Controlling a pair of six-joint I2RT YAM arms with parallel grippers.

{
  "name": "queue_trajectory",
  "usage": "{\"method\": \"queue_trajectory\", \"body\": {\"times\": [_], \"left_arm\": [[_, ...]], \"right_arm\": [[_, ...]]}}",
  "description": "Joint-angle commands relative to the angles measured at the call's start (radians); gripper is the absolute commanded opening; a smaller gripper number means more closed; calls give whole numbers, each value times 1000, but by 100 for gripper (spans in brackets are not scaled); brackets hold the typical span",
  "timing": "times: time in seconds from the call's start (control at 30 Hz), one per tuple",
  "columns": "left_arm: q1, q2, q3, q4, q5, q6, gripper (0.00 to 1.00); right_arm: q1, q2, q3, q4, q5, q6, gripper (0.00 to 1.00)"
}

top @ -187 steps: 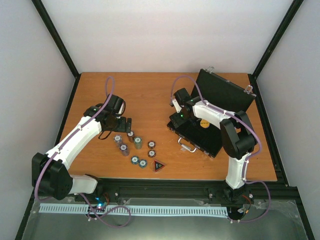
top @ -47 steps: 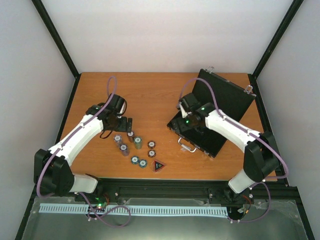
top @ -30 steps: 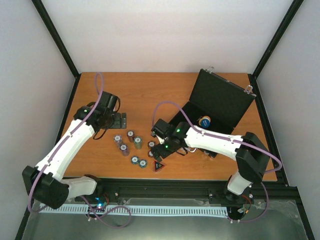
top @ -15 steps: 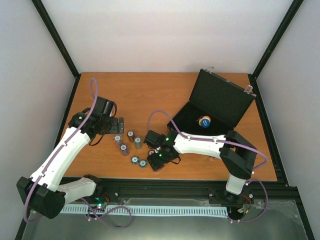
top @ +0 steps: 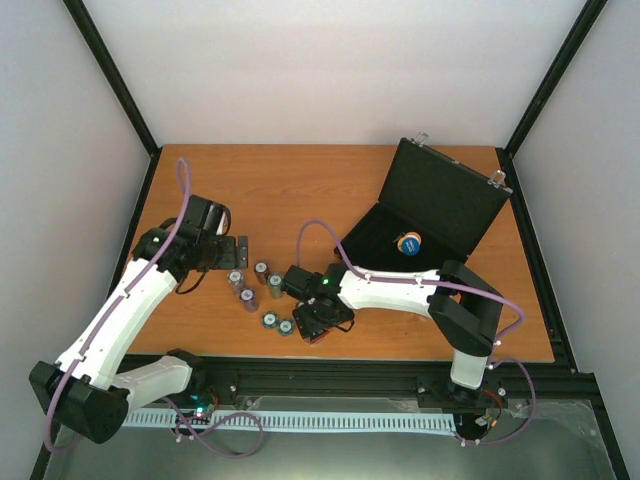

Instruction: Pack up texas hold em set

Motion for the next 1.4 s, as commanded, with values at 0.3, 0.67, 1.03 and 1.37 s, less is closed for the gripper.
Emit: {"method": "queue_trajectory", "body": {"times": [0.3, 0.67, 1.03, 1.37], "left_arm": [[-4, -47, 14, -14, 22, 36, 100], [-4, -55, 11, -5, 32, 39, 100], [-4, -54, 8, -2, 32, 33, 100], [-4, -57, 8, -2, 28, 31, 100]], "right_arm": [[46, 96, 74, -11, 60, 112, 85], [46, 91, 59, -36, 61, 133, 78], [46, 77, 6, -5, 34, 127, 66], [46, 64, 1, -28, 54, 132, 52]]}}
